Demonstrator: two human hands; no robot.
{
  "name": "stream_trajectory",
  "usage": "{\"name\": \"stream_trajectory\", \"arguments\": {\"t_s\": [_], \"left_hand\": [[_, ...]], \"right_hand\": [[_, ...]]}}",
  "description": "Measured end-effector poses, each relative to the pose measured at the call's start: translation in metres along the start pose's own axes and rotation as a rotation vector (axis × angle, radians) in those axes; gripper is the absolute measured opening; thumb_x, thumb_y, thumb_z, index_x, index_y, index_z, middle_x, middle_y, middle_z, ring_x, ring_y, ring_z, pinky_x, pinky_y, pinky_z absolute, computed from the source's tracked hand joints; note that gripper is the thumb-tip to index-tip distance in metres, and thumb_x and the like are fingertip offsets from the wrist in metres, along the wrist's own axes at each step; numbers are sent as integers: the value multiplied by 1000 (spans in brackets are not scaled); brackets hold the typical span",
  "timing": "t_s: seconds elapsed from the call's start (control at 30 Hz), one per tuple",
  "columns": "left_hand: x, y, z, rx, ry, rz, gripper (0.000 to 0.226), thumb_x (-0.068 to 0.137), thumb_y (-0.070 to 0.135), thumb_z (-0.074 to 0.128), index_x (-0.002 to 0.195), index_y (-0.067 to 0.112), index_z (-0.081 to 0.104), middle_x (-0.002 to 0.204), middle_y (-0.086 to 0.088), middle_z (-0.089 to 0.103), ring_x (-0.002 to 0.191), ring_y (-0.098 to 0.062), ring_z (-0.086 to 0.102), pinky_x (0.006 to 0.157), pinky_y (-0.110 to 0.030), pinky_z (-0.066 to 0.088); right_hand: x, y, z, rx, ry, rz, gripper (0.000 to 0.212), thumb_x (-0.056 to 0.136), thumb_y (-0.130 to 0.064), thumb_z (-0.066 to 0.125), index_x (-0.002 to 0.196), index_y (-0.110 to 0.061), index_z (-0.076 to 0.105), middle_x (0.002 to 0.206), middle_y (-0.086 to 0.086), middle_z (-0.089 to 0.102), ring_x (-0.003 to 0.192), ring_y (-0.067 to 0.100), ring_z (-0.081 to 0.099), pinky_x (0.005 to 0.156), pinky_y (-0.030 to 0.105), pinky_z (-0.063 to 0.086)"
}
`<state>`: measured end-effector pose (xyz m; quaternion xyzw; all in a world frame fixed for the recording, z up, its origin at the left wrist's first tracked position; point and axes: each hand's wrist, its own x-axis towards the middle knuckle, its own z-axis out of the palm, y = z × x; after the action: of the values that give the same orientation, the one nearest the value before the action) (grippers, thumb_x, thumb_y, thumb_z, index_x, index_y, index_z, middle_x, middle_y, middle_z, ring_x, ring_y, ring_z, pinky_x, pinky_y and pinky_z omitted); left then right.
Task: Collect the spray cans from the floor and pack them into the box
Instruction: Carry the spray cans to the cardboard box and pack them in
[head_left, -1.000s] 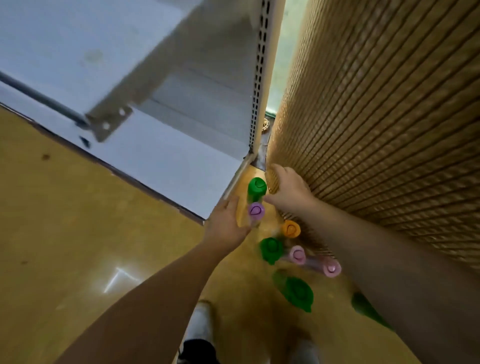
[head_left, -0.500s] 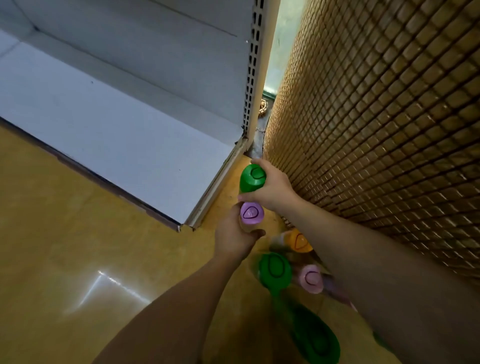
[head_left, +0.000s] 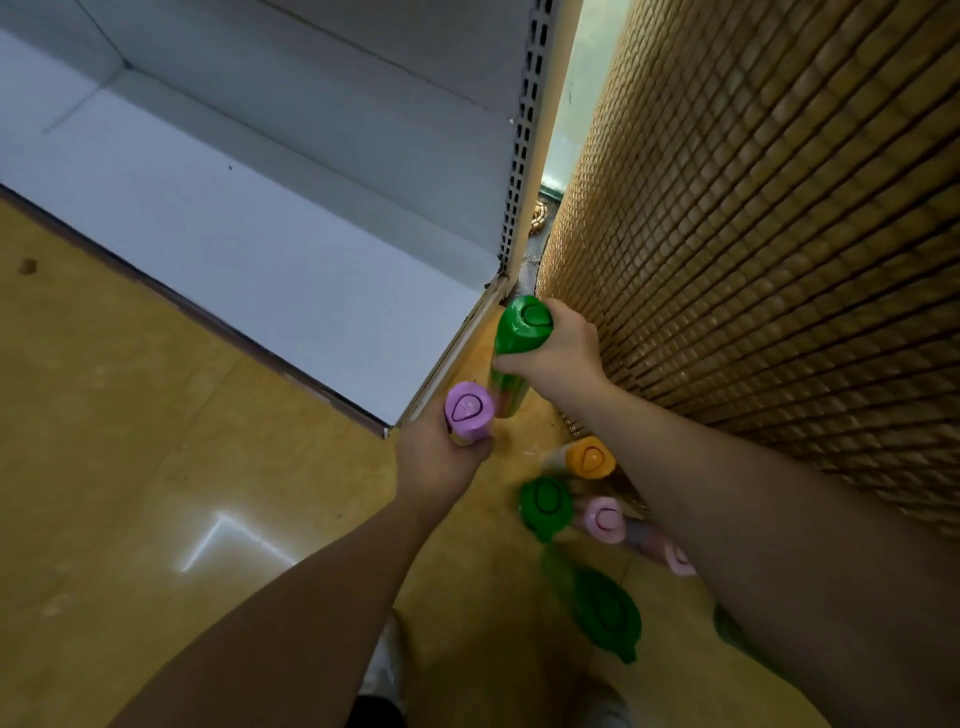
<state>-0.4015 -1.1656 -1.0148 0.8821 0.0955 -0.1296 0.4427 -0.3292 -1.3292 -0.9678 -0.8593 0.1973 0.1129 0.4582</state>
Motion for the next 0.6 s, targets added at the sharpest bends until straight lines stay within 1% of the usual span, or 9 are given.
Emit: {"name": "stream_trajectory", "arguments": {"t_s": [0.07, 0.13, 0.23, 0.27, 0.33, 0.4, 0.47, 0.53, 0.6], "left_hand": [[-18, 22, -26, 7, 19, -12, 55, 69, 23, 88, 119, 22, 66, 95, 7, 68, 90, -16, 62, 73, -25, 41], [-38, 49, -52, 24, 40, -11, 54, 69, 25, 88, 117, 22, 65, 97, 4, 71, 90, -19, 64, 71, -26, 42], [-69, 96, -92, 49, 68, 19, 51, 68, 25, 86, 115, 23, 65, 92, 4, 71, 88, -23, 66, 69, -29, 45], [-80, 114, -105, 60, 75, 37, 51, 68, 25, 85, 115, 24, 65, 92, 4, 71, 88, -24, 66, 69, -30, 47], [-101, 153, -132, 84, 81, 84, 53, 68, 26, 85, 117, 24, 65, 94, 2, 73, 89, -26, 65, 73, -35, 51], [-123, 192, -158, 97, 94, 123, 53, 69, 28, 85, 117, 23, 65, 95, 1, 73, 89, -27, 65, 74, -36, 52], [-145, 232, -184, 84, 96, 151, 54, 70, 30, 84, 119, 25, 64, 96, 2, 72, 89, -25, 65, 72, -33, 50], [-167, 268, -211, 48, 96, 207, 55, 69, 32, 85, 119, 28, 64, 95, 6, 72, 89, -22, 65, 75, -34, 52], [-191, 301, -239, 24, 90, 284, 52, 68, 32, 85, 115, 33, 65, 90, 13, 68, 86, -18, 64, 74, -31, 52]], "right_hand": [[-22, -24, -19, 16, 17, -7, 60, 58, -18, 94, 110, -22, 64, 106, -1, 66, 101, 18, 60, 76, 28, 49], [-45, -49, -41, 28, 24, -26, 60, 57, -18, 94, 110, -22, 65, 104, -2, 67, 98, 18, 61, 75, 27, 48], [-83, -92, -76, 41, 34, -70, 57, 55, -20, 92, 105, -24, 65, 100, -2, 67, 95, 19, 63, 73, 28, 51], [-97, -108, -89, 49, 38, -84, 57, 55, -20, 92, 104, -24, 63, 99, -1, 67, 94, 19, 63, 70, 27, 51], [-125, -138, -117, 61, 61, -115, 58, 56, -19, 90, 104, -24, 58, 98, -1, 64, 89, 18, 61, 61, 23, 44], [-156, -169, -147, 40, 78, -151, 61, 57, -21, 90, 105, -25, 52, 96, -2, 62, 85, 16, 59, 56, 23, 40], [-183, -200, -180, -12, 89, -189, 63, 56, -27, 90, 105, -26, 50, 95, -3, 61, 84, 17, 59, 59, 27, 45], [-211, -232, -212, -61, 112, -220, 64, 55, -32, 90, 106, -26, 51, 94, -4, 62, 85, 19, 61, 68, 35, 54], [-241, -264, -242, -70, 152, -249, 63, 54, -33, 89, 104, -25, 53, 93, -4, 63, 86, 20, 62, 74, 39, 56]]}}
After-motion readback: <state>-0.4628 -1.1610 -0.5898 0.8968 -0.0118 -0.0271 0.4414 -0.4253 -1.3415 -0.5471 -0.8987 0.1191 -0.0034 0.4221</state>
